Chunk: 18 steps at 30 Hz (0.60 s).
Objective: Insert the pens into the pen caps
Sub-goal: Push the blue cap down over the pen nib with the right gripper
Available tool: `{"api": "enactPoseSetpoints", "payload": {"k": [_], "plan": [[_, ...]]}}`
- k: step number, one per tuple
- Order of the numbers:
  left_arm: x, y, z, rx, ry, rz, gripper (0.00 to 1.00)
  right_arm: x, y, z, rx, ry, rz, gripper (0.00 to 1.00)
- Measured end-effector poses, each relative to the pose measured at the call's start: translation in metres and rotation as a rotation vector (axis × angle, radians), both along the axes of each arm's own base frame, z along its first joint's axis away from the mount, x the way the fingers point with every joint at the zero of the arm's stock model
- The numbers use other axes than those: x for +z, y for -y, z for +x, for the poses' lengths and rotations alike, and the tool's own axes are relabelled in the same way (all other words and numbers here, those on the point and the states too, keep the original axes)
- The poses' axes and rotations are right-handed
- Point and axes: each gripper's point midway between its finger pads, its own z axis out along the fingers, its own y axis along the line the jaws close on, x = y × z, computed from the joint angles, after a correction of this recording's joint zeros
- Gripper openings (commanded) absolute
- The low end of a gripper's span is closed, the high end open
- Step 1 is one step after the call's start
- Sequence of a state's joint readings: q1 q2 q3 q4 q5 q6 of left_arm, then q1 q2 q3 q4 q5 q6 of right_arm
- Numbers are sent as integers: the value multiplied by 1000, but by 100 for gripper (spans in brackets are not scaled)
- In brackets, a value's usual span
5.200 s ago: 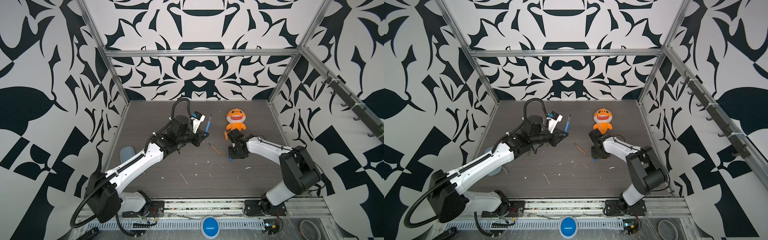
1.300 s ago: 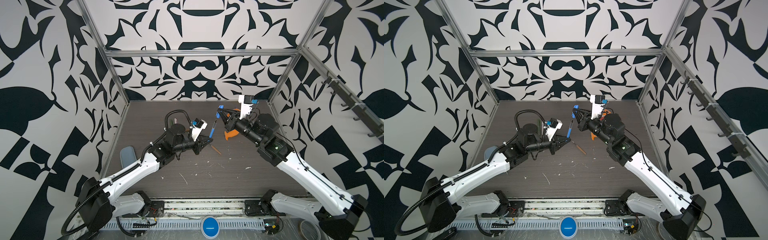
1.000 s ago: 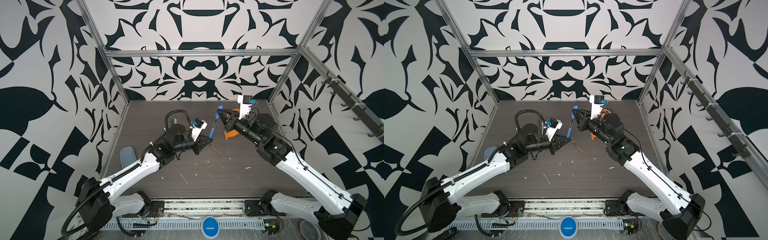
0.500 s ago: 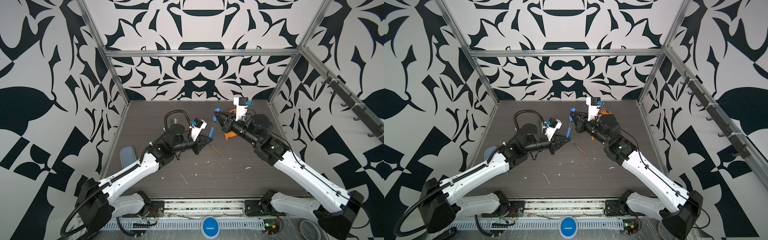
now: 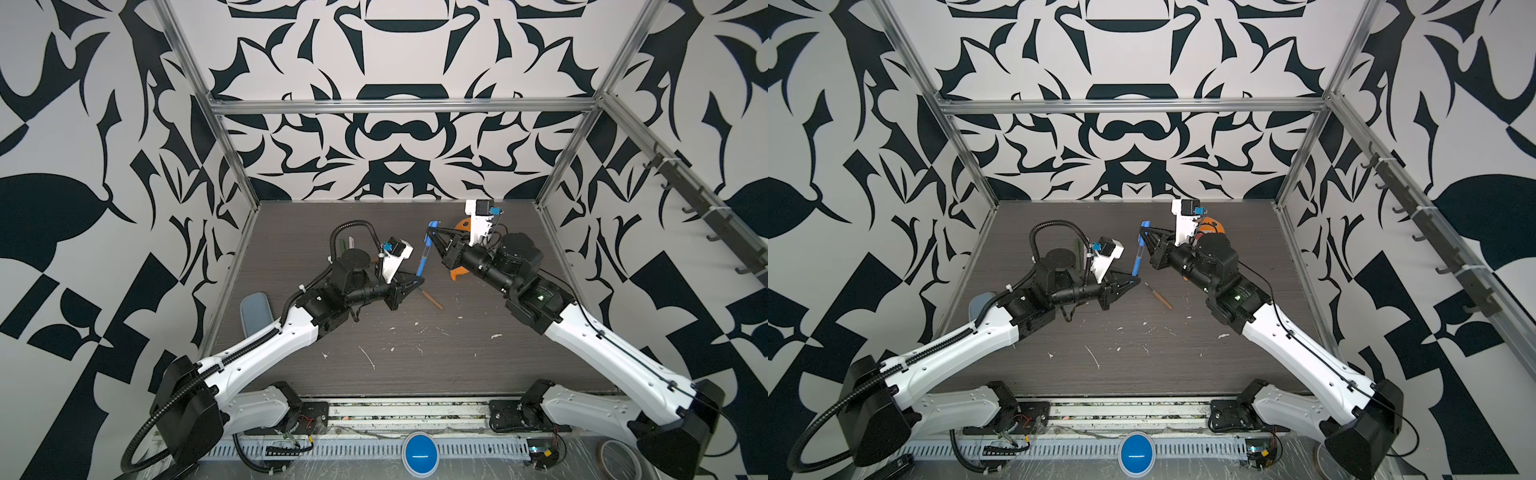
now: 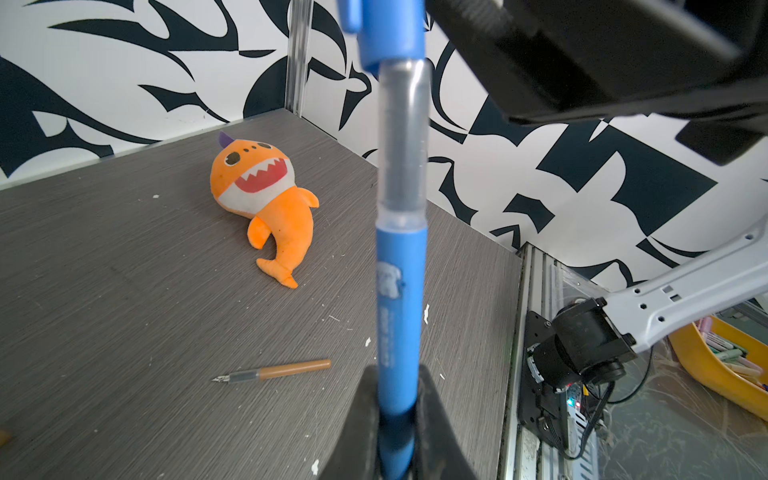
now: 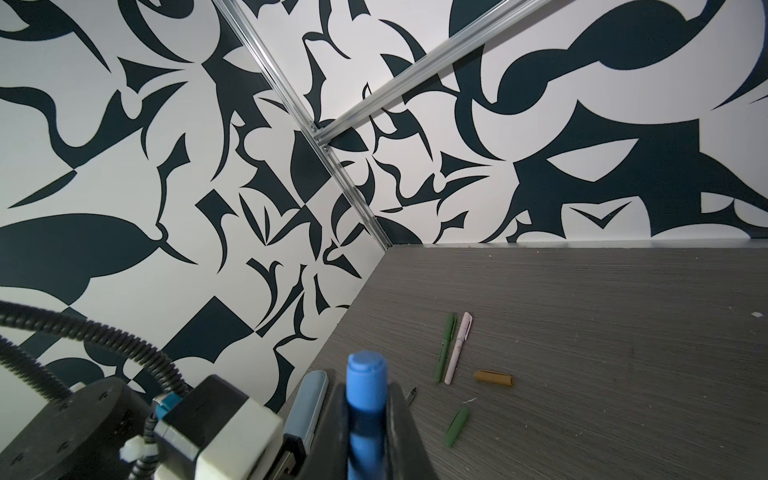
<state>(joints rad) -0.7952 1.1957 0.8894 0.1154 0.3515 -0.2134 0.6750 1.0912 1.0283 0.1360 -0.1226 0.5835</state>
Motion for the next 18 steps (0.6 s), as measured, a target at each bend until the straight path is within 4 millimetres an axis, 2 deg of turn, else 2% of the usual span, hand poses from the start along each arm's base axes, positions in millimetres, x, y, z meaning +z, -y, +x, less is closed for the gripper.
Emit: {"api": "enactPoseSetpoints", "payload": {"k": [4,7,12,18], "plan": [[-2,-2,0,11,-7,2,0,-3,-2,-2,7,-9,7,10],[1,-3,1,18,-5,-10,0,-13,-5,-6,22,-28,-5,10],[1,-3,0,19,-9,-15,0,-12,-3,-9,25,-26,-5,11],[1,-3,-1,21,-15,-18,0,-13,-6,-11,39,-15,2,17]]}}
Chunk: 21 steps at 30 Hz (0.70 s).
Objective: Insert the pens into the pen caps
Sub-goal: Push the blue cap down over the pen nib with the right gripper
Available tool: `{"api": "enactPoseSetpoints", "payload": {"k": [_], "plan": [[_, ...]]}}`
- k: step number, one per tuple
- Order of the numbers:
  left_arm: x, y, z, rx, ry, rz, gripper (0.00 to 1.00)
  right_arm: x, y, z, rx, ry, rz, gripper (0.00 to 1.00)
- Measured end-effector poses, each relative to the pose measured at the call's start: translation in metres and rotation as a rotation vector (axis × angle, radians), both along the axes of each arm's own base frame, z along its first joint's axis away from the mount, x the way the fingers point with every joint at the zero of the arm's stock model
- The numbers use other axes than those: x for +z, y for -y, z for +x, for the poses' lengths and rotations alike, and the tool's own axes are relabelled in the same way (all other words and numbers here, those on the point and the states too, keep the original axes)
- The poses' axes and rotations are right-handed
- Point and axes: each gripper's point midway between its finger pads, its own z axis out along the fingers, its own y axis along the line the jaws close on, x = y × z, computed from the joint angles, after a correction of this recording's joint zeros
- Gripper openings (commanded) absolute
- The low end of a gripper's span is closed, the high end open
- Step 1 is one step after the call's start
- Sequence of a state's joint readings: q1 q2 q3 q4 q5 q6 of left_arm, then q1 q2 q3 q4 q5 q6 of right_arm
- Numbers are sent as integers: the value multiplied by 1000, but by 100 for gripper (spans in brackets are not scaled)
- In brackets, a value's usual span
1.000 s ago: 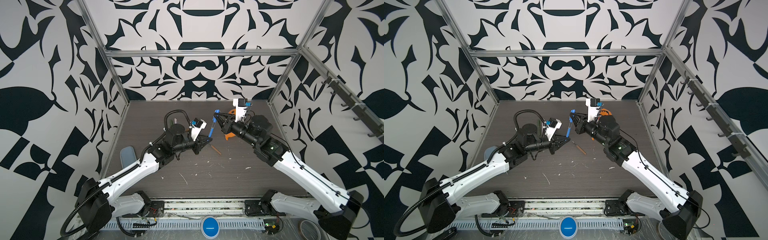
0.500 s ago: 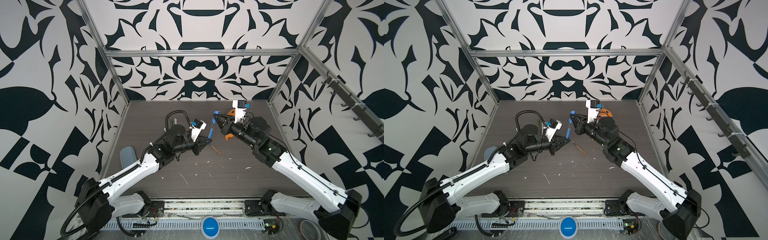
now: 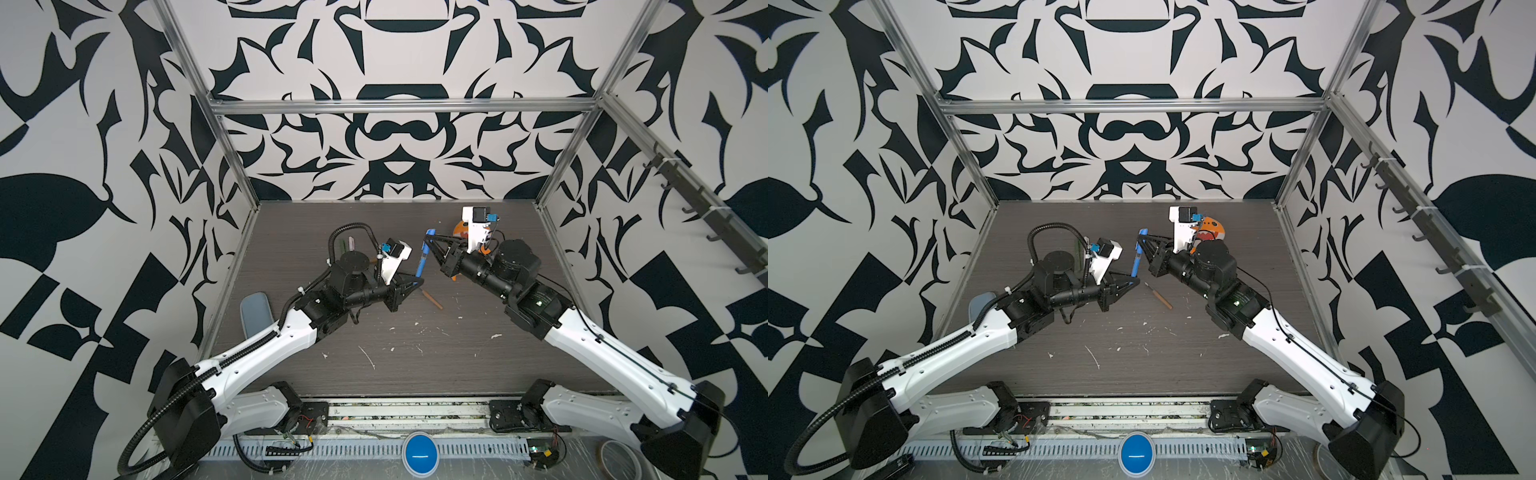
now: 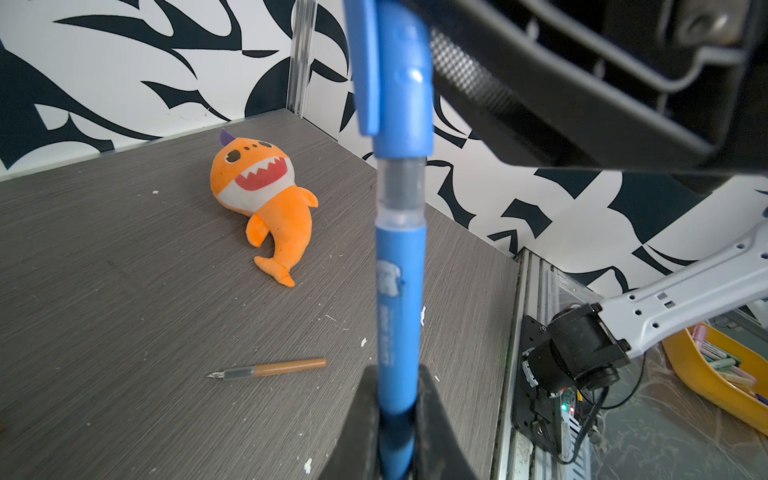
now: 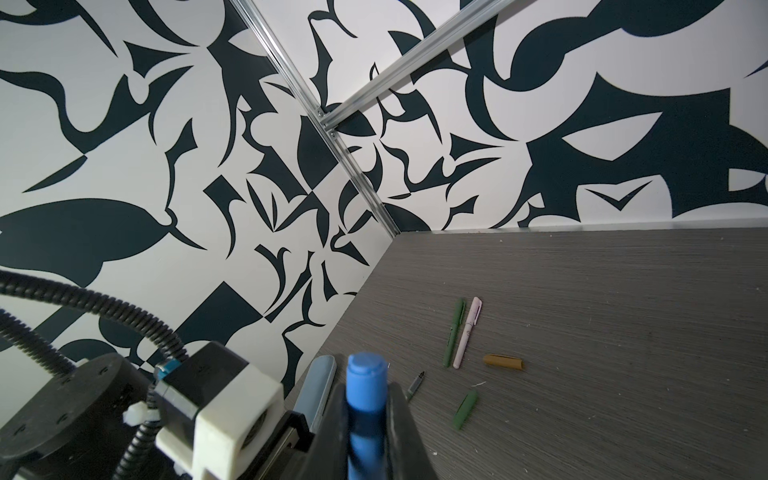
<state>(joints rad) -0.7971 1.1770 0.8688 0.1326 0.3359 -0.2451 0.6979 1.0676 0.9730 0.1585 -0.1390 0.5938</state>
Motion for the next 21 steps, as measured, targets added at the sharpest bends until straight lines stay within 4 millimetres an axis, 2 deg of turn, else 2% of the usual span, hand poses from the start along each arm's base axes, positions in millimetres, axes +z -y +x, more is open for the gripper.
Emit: {"api": "enactPoseSetpoints", "payload": {"k": [8,13,18,21], "plan": [[-3,-2,0,13,-19,-3,0,-21,-11,-9,29,16,-49,21],[7,-2,4,27,10,-33,0,-60,-21,-22,90,-54,-111,29],[9,-3,5,31,21,-36,0,-61,-17,-26,94,-63,-142,35],[10,-4,7,41,34,-37,0,-52,-11,-32,90,-64,-171,38]]}}
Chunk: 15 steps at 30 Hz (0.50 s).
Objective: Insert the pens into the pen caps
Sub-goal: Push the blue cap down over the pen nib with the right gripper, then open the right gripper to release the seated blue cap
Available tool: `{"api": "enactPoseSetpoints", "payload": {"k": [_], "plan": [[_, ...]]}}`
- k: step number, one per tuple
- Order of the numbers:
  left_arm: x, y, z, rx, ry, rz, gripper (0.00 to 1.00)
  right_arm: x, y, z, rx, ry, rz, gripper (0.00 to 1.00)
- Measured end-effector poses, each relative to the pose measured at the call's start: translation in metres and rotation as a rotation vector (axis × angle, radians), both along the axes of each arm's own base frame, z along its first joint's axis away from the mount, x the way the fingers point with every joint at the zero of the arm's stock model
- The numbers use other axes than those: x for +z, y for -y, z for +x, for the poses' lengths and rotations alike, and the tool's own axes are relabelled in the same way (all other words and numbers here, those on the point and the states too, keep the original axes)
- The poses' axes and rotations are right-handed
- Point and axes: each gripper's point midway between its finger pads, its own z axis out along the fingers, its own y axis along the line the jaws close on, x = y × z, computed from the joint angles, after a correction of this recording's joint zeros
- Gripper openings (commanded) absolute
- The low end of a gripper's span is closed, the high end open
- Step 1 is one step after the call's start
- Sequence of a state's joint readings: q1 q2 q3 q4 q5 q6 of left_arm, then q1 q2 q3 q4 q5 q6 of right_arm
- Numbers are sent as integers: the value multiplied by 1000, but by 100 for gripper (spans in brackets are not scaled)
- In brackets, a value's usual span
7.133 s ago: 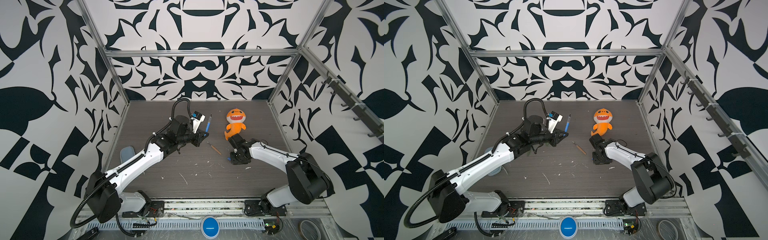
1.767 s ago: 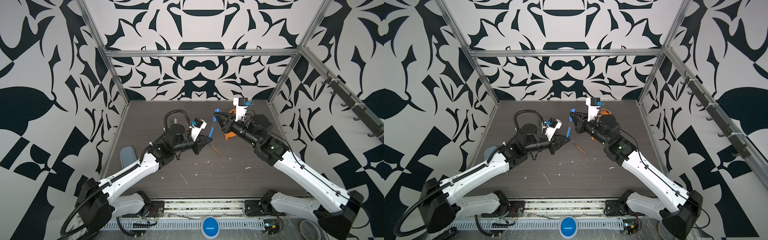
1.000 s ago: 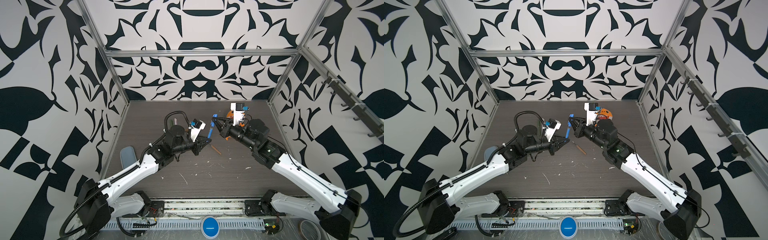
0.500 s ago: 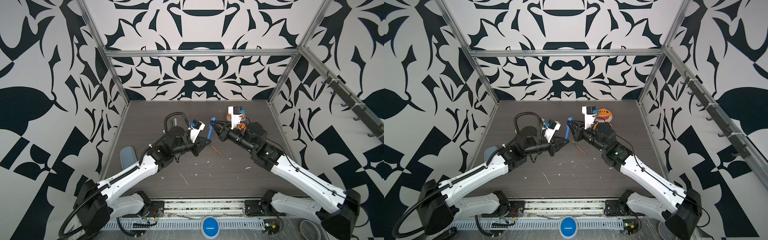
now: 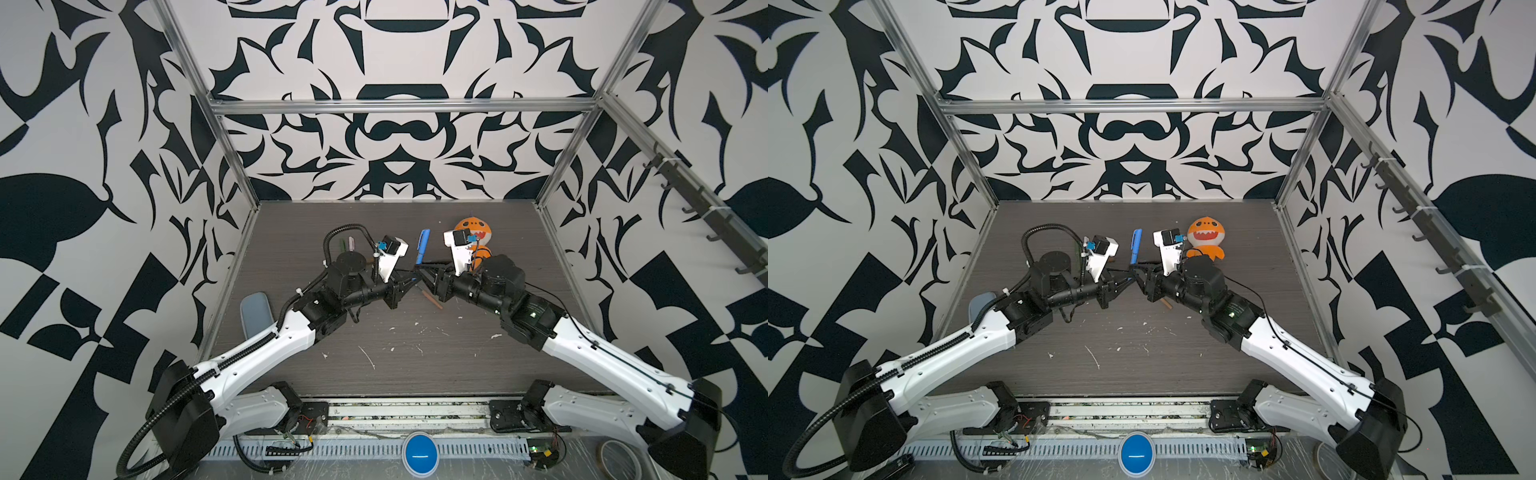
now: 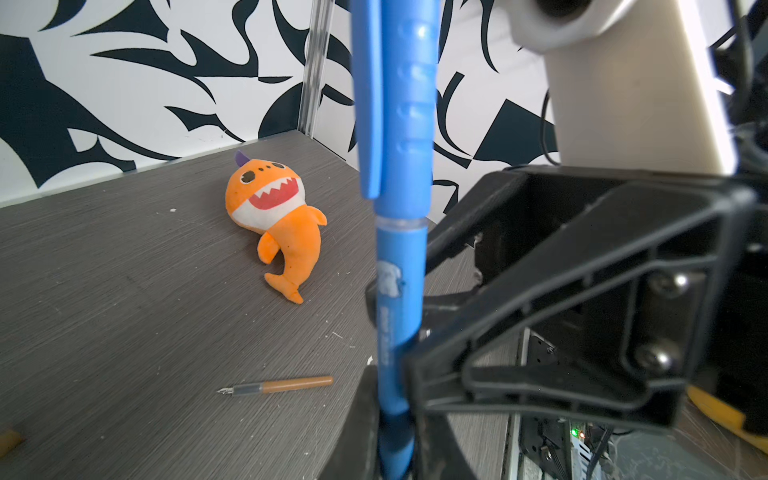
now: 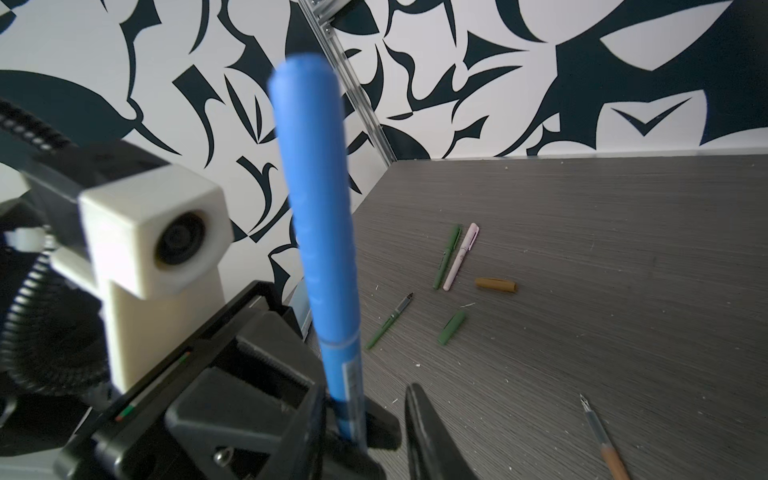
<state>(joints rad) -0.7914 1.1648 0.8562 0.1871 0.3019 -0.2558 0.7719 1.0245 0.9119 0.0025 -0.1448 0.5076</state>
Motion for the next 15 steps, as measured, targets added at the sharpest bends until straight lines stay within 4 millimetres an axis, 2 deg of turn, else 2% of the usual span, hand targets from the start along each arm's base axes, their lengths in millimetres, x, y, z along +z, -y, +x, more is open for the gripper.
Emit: {"api": "enactPoseSetpoints", "payload": {"k": [9,15], "plan": [[2,-1,3,7,54,13,0,54,20,-9,-28,77,-51,41],[2,0,1,-7,76,22,0,88,20,12,-85,131,-71,40]]}}
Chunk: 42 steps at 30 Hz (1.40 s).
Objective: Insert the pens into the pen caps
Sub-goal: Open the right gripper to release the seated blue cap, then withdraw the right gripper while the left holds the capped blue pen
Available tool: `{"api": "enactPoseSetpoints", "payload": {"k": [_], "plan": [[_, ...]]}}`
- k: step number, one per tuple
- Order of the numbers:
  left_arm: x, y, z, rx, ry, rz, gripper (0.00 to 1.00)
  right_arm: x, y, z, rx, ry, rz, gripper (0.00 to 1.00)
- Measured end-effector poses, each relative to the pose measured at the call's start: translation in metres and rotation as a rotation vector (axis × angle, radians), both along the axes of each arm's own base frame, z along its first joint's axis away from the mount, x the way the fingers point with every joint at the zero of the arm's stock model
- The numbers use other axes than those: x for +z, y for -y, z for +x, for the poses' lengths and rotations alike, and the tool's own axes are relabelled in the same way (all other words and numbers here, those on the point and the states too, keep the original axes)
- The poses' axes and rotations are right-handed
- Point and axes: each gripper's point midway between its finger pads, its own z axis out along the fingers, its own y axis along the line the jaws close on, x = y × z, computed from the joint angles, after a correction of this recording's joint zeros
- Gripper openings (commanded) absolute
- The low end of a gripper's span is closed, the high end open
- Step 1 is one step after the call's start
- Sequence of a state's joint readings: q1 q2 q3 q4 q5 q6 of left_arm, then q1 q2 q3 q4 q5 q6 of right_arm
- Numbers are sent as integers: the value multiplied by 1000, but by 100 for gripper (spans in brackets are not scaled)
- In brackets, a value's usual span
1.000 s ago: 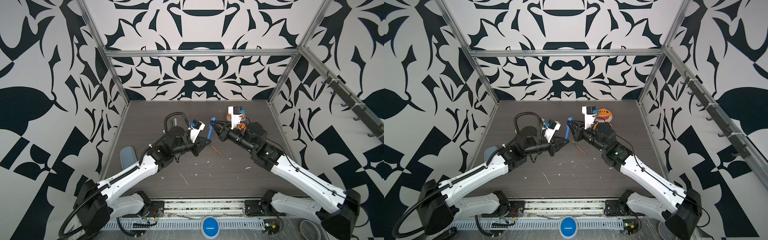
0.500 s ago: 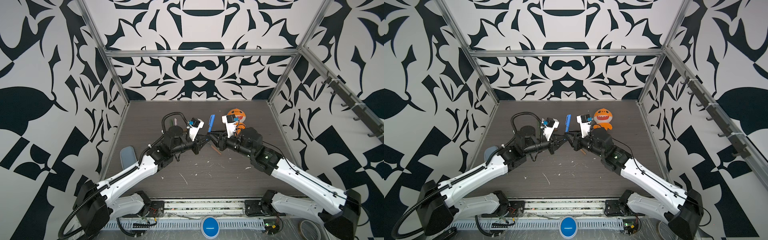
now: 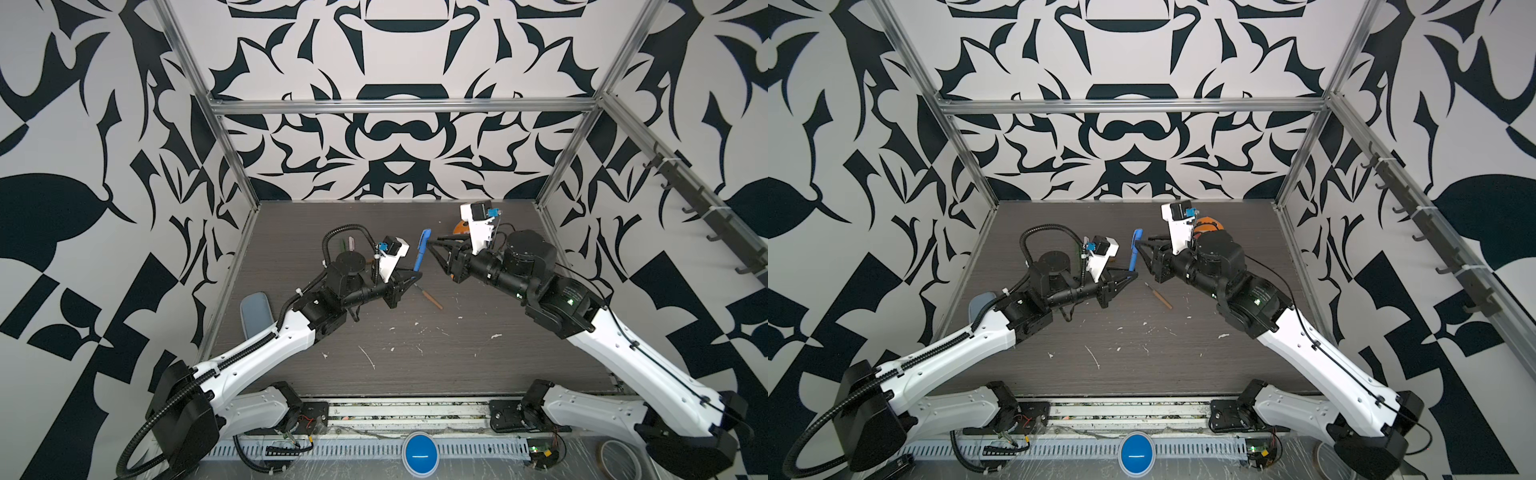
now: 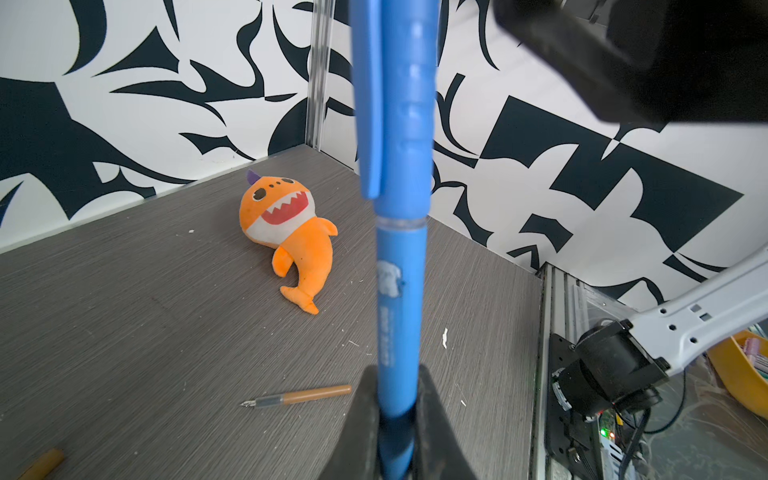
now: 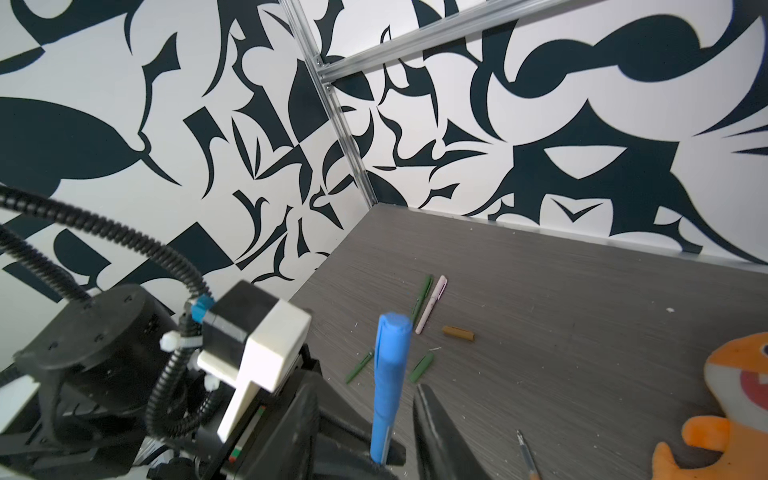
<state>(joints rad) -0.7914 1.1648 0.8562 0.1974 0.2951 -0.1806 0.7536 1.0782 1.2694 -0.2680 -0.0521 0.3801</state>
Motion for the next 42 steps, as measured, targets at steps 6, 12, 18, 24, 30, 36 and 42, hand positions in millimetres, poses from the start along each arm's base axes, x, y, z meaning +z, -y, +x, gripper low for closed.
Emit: {"api": "enactPoseSetpoints", "payload": {"k": [6,12,18,24,30,36,42], "plan": [[0,0,-1,-8,6,2,0,12,-7,29,-32,-2,-12,35],[0,1,-2,-13,11,4,0,-1,-16,36,-7,-54,-22,32],[0,1,-3,-19,11,4,0,-4,-19,30,23,-82,-5,22],[-1,1,-3,-18,8,9,0,-24,-25,27,53,-138,-5,16],[-4,0,-3,-16,-3,16,0,-27,-25,27,61,-142,15,7],[-4,1,-3,-15,-15,16,0,-29,-23,25,64,-132,41,4],[1,3,3,3,-21,15,0,-27,-21,30,55,-97,74,3]]}}
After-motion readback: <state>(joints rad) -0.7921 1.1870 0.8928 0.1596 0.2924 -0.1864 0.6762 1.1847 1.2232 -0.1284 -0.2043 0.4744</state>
